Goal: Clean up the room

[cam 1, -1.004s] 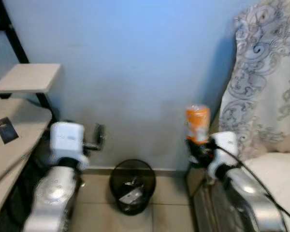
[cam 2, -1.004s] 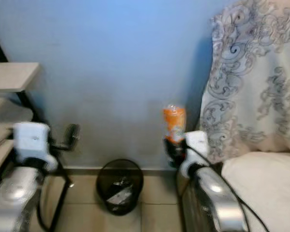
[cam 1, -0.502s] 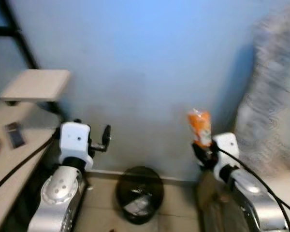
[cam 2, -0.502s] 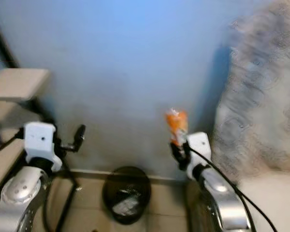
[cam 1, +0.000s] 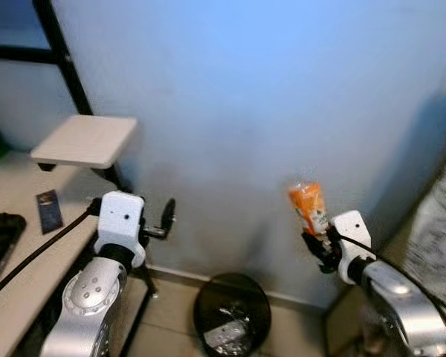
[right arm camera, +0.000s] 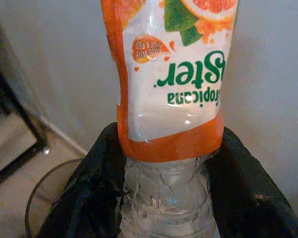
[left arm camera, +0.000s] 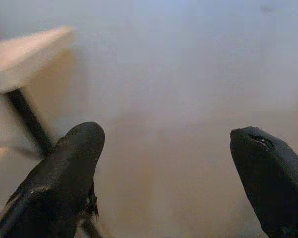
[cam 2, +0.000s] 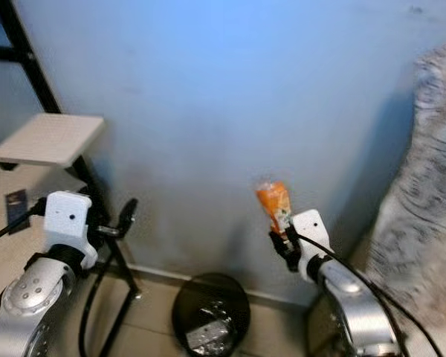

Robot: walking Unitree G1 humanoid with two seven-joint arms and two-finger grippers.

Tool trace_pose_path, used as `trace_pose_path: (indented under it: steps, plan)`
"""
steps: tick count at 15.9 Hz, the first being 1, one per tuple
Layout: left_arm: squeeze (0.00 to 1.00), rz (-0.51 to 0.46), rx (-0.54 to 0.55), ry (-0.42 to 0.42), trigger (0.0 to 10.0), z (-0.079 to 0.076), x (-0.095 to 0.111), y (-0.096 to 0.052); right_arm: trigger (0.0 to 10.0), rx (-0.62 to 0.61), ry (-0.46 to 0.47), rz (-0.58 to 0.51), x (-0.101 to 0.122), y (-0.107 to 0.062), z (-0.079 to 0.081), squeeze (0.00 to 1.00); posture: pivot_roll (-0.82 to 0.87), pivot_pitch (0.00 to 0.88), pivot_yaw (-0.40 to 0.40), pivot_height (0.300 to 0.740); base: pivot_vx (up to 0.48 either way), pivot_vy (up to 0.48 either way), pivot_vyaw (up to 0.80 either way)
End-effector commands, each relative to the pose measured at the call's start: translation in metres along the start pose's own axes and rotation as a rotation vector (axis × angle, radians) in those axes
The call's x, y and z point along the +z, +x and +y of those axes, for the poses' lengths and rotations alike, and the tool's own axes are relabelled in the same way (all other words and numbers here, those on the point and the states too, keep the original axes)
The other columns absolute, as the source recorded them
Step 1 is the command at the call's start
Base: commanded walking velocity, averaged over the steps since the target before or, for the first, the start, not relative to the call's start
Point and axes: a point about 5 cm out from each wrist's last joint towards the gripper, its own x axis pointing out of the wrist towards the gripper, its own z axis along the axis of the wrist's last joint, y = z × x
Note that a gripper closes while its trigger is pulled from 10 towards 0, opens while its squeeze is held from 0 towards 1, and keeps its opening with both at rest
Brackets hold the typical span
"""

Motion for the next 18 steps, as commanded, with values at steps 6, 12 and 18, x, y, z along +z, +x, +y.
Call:
trace_pose_path:
  steps: [6,12,18]
  plan:
    - [0.00,0.114,-0.353,0.117,10.0,-0.017,-0.016,-0.005,10.0,0.262,-0.187,0.123,-0.015,0.040,0.034,0.00,0.05,0.071,-0.015,0.740,0.000,0.000,0.00]
    - [0.00,0.238,-0.598,0.241,10.0,-0.018,-0.030,-0.028,10.0,0.280,-0.124,0.157,-0.017,0.082,0.080,0.00,0.07,0.133,-0.028,0.740,0.000,0.000,0.00]
    - [0.00,0.246,-0.614,0.244,10.0,-0.021,-0.030,-0.031,10.0,0.253,-0.074,0.085,-0.004,0.093,0.087,0.75,0.08,0.137,-0.025,0.740,0.000,0.000,0.00]
